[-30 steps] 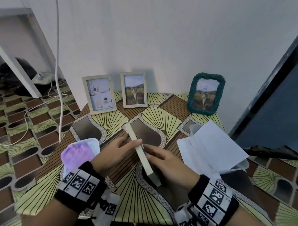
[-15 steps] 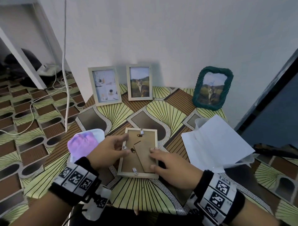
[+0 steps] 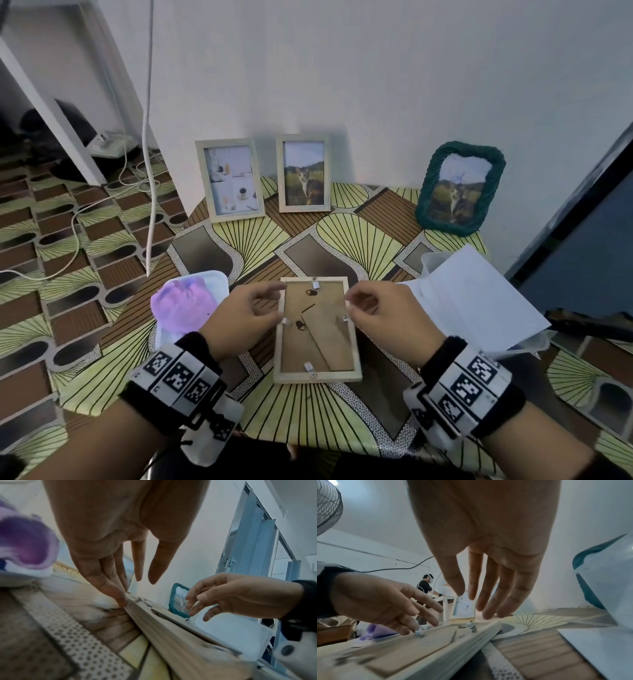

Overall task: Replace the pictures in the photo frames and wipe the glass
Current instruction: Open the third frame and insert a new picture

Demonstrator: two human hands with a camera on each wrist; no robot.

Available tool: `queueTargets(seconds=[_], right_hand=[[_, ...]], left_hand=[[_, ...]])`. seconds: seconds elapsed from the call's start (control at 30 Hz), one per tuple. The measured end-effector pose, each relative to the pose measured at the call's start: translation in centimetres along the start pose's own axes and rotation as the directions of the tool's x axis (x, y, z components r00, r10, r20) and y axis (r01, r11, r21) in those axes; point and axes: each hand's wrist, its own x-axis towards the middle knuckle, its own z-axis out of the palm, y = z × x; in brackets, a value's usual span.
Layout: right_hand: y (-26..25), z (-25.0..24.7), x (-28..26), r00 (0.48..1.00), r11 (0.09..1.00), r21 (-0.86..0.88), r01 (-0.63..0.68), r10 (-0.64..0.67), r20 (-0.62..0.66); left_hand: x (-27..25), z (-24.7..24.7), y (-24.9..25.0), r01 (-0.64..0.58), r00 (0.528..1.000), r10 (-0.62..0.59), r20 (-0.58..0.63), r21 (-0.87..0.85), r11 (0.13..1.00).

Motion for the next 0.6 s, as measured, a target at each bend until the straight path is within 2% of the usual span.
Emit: queueTargets(seconds=[0.13,0.3,0.43,0.5,0.6], right_hand=[[0.8,-0.5,0.6,0.98,0.981,-0.177,-0.076,0.106,0.166],[1.4,-1.0,0.3,0.974,0.969,-0.223,-0.111,0.15,0.167],[1.4,-1.1,0.0,0.978,0.969,-0.216,-0.122,0.154,0.138],[1.4,-1.1,0.2,0.979,0.97,-0.202,-0.137,0.164,0.122],[1.5,-1.2,0.5,0.969,0.966,-0.199,-0.167,0.198,0.146]], left_hand=[[-0.2,1.6,0.3,0.006,0.987,0.017,0.161,-0.141,0.99],[0.5,2.7,0.7,-0.038,0.952,0.057,0.3,-0.07,0.997],[1.3,2.8,0.8,-0.143,0.957,0.078,0.278,0.22,0.965],[1.6,2.4,1.3,-0.183,0.961,0.089,0.262,0.359,0.915],[2.0,1.9,1.8,-0.242,0.949,0.096,0.3,0.502,0.83]])
